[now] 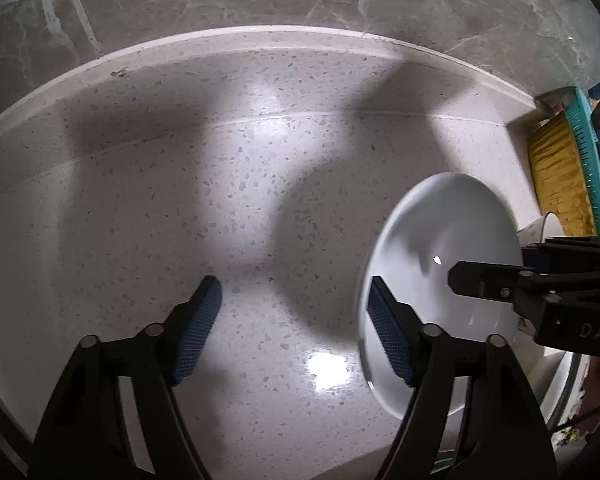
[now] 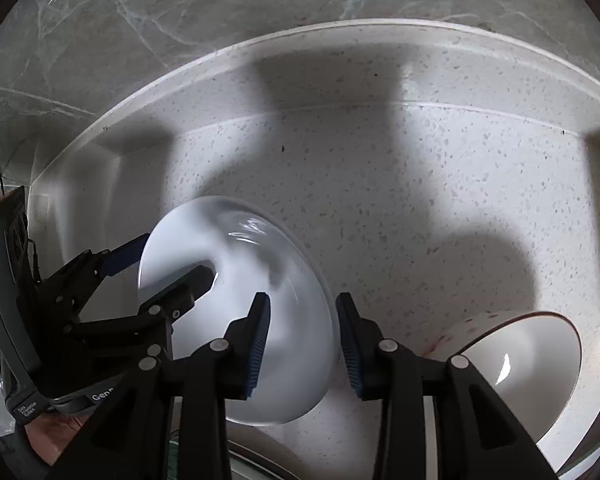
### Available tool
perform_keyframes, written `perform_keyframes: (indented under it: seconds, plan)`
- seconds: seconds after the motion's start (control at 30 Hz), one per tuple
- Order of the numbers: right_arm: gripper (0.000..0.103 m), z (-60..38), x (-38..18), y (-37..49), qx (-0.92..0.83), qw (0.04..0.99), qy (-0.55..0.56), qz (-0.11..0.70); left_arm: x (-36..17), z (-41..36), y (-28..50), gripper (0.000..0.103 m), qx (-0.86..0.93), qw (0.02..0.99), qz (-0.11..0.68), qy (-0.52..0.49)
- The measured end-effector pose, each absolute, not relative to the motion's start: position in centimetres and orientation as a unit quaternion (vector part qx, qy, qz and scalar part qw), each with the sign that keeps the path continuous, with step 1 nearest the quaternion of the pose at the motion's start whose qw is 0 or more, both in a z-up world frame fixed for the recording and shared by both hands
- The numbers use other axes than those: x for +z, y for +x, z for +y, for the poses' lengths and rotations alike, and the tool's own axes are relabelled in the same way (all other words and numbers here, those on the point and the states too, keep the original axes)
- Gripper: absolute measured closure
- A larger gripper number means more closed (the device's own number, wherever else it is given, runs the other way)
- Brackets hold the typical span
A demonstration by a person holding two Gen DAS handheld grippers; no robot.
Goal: Organize plates and bowls
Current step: 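Move both tools to the second white bowl on the counter, then close both tools on the second white bowl's rim, then lift the second white bowl and lower it into the first white bowl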
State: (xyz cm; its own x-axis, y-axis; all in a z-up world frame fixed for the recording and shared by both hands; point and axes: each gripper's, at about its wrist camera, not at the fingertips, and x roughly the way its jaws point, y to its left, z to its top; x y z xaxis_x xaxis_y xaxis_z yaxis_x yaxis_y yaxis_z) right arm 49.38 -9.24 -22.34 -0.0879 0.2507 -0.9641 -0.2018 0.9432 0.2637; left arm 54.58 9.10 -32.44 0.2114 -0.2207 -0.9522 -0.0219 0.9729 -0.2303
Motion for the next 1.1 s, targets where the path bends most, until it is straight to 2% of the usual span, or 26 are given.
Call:
perform_keyframes:
  seconds: [0.07,0.13,0.17,0.2,0.7,1.1]
  plan:
    - [0.073,-9.2,-22.5,49.4,0.169,0.673,0.019,0.72,-32.1,8.7,54.5,0.056,-0.075,0.774,0.62,-0.103]
    - [0.078,-8.9,-22.7,49.3,0.166,0.672,0.016,0.721,-31.4,8.0,54.5,0.084,-0.082,0.778,0.615,-0.098]
    - [0.083,-9.0,-22.7,49.1,0.165,0.674,0.016,0.72,-31.2,7.7,54.6,0.089,-0.084,0.779,0.615,-0.095]
    - [0.093,-8.9,-22.7,49.1,0.166,0.674,0.018,0.72,-31.0,7.4,54.6,0.092,-0.085,0.78,0.613,-0.095]
    - [0.097,-9.4,-22.6,48.0,0.176,0.679,0.036,0.712,-31.2,8.5,53.7,0.097,-0.107,0.773,0.609,-0.141]
    - [0.097,-12.6,-19.0,46.8,0.192,0.69,0.058,0.695,-27.1,8.0,52.3,0.097,-0.119,0.781,0.597,-0.139]
